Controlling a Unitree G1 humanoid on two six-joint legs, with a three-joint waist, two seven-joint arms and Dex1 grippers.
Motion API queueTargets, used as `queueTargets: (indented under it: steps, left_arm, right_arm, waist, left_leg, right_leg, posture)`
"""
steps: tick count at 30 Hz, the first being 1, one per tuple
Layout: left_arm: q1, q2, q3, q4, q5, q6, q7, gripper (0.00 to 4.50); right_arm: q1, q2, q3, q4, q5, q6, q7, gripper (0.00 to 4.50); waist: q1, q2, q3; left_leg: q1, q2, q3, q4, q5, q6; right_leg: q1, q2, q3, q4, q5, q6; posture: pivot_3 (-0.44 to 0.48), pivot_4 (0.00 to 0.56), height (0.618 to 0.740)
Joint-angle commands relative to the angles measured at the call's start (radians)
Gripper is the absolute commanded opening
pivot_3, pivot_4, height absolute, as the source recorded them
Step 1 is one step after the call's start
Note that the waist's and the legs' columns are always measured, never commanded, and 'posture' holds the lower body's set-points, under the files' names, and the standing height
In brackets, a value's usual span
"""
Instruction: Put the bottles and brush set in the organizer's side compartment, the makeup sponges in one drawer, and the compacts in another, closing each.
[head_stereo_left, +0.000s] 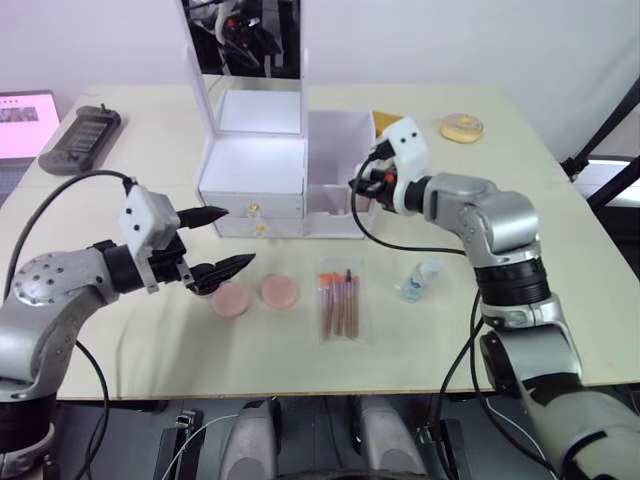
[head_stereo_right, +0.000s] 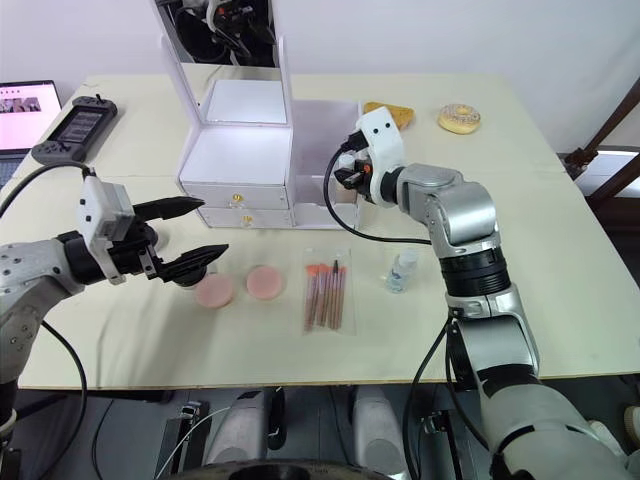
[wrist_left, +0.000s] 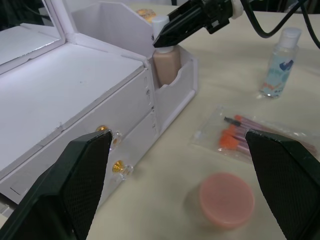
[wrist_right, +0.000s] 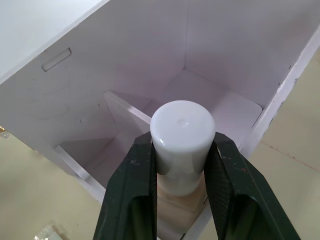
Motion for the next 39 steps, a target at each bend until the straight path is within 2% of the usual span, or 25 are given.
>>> queueTargets:
  steps: [1,3,5,10,14,19,22,24,26,28,33,39]
  left_arm:
    - [-0.023,0.016,0.014,0.009,0.013,-0.032,-0.015,4.50]
    - [-0.029,0.017,0.012,0.020,0.016,-0.038,-0.024,4.50]
    - [-0.035,0.016,0.010,0.031,0.021,-0.041,-0.030,4.50]
    - [-0.050,0.011,-0.006,0.055,0.028,-0.055,-0.049,4.50]
    - [-0.079,-0.003,-0.036,0.077,0.026,-0.060,-0.066,4.50]
    - [-0.134,-0.009,-0.080,0.120,0.020,-0.056,-0.115,4.50]
    - [-0.184,-0.014,-0.110,0.168,0.023,-0.060,-0.156,4.50]
    - [-0.213,-0.020,-0.090,0.238,0.018,-0.074,-0.177,4.50]
    - [-0.211,0.009,-0.064,0.326,0.046,-0.122,-0.217,4.50]
    - [-0.197,0.046,-0.036,0.401,0.066,-0.160,-0.255,4.50]
    - [-0.197,0.158,0.044,0.611,0.102,-0.237,-0.326,4.50]
    - [-0.150,0.263,0.133,0.882,0.151,-0.347,-0.392,4.50]
  right_arm:
    - [-0.023,-0.013,-0.031,-0.086,0.014,0.024,0.002,2.59]
    - [-0.030,-0.024,-0.040,-0.108,0.021,0.044,0.009,3.62]
    - [-0.037,-0.029,-0.043,-0.118,0.023,0.058,0.010,4.46]
    - [-0.085,-0.058,-0.117,-0.182,0.095,0.140,0.037,4.46]
    - [-0.103,-0.126,-0.202,-0.226,0.191,0.155,0.122,4.46]
    - [-0.008,-0.273,-0.214,-0.303,0.276,0.126,0.287,4.46]
    - [0.097,-0.356,-0.278,-0.368,0.331,0.016,0.419,4.46]
    - [0.197,-0.431,-0.336,-0.373,0.321,-0.065,0.480,4.46]
    - [0.309,-0.522,-0.388,-0.352,0.297,-0.122,0.543,4.46]
    - [0.391,-0.560,-0.470,-0.319,0.310,-0.151,0.569,4.46]
    - [0.623,-0.605,-0.615,-0.196,0.229,-0.371,0.632,4.46]
    - [0.755,-0.584,-0.675,0.033,0.135,-0.637,0.624,4.46]
  waist:
    - [0.000,0.000,0.000]
    - [0.000,0.000,0.000]
    - [0.000,0.000,0.000]
    - [-0.001,0.000,0.000]
    - [0.006,0.000,0.000]
    - [0.003,0.000,0.000]
    - [0.006,0.000,0.000]
    - [0.006,0.000,0.000]
    - [0.005,0.000,0.000]
    - [0.002,0.000,0.000]
    - [0.001,0.000,0.000]
    - [-0.001,0.000,0.000]
  left_leg:
    - [0.000,0.000,0.000,0.000,0.000,0.000]
    - [0.000,0.000,0.000,0.000,0.000,0.000]
    - [0.000,0.000,0.000,0.000,0.000,0.000]
    - [0.000,0.000,0.000,0.000,0.000,0.000]
    - [-0.001,0.000,0.000,0.000,0.000,0.000]
    - [0.000,0.000,0.000,0.000,0.000,0.000]
    - [0.000,0.000,0.000,0.000,0.000,0.000]
    - [0.000,0.000,0.000,0.000,0.000,0.000]
    - [0.000,0.000,0.000,0.000,0.000,0.000]
    - [0.000,0.000,0.000,0.000,0.000,0.000]
    - [0.001,0.000,0.000,0.000,0.000,0.000]
    - [0.001,0.000,0.002,0.001,0.000,0.000]
  right_leg:
    - [0.000,0.000,0.000,0.000,0.000,0.000]
    - [0.000,0.000,0.000,0.000,0.000,0.000]
    - [0.000,0.000,0.000,0.000,0.000,0.000]
    - [0.000,0.000,0.000,0.000,0.000,0.000]
    - [0.000,0.000,0.000,-0.001,0.000,0.000]
    - [0.001,0.000,0.000,-0.003,0.000,0.000]
    - [0.001,0.000,-0.001,-0.003,0.000,0.000]
    - [0.001,0.000,0.000,-0.003,0.000,0.000]
    - [0.001,0.000,0.000,-0.003,0.000,0.000]
    - [0.001,0.000,0.000,-0.003,0.000,0.000]
    - [0.001,0.000,0.000,-0.002,0.000,0.000]
    - [0.001,-0.002,0.000,-0.002,0.000,0.000]
  posture:
    - [0.000,0.150,0.738]
    - [0.000,0.150,0.738]
    - [0.000,0.150,0.738]
    - [0.000,0.150,0.738]
    - [0.000,0.150,0.738]
    - [0.000,0.150,0.738]
    - [0.000,0.150,0.738]
    - [0.000,0.150,0.738]
    - [0.000,0.150,0.738]
    - [0.000,0.150,0.738]
    - [0.000,0.150,0.738]
    - [0.000,0.150,0.738]
